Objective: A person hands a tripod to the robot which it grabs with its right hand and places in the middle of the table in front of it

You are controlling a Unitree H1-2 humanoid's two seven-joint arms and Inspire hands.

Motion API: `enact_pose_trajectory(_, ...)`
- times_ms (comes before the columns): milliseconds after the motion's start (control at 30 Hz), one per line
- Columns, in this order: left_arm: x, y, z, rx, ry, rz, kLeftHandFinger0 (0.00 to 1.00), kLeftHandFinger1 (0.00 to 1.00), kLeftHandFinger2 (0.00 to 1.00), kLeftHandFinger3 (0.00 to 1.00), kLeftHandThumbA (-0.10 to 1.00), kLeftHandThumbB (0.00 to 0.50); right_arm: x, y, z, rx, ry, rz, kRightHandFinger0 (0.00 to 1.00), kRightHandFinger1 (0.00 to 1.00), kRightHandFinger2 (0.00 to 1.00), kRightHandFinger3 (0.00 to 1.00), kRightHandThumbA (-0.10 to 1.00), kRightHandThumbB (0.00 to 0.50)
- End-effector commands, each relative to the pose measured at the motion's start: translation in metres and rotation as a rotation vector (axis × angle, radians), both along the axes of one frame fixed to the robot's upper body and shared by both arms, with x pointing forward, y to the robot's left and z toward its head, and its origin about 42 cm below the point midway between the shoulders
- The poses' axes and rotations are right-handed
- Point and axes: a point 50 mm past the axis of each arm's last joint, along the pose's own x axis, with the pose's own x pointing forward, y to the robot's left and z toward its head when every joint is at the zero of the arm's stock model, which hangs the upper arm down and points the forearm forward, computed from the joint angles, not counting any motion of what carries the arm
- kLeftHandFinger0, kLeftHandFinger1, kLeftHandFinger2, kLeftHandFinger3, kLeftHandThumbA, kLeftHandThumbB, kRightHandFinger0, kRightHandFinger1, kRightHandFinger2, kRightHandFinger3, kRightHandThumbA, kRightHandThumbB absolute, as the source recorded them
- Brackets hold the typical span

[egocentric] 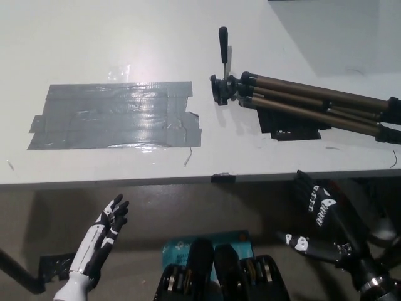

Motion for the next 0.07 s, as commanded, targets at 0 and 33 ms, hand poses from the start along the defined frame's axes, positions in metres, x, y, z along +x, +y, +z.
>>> enact_pose_trajectory(0,0.0071,0.0014,0.0148,-0.004,-0.074,-0.023,1.0,1.0,1.0,1.0,0.87,0.295,0.0079,0.0022,0.0115,-0.058,-0.076,-0.007,1.0,1.0,1.0,1.0,0.87,0.3)
enact_pose_trajectory(33,0.0074,0.0013,0.0147,-0.003,-0.074,-0.024,1.0,1.0,1.0,1.0,0.87,0.294,0.0079,0.0021,0.0114,-0.064,-0.078,-0.005,1.0,1.0,1.0,1.0,0.87,0.294)
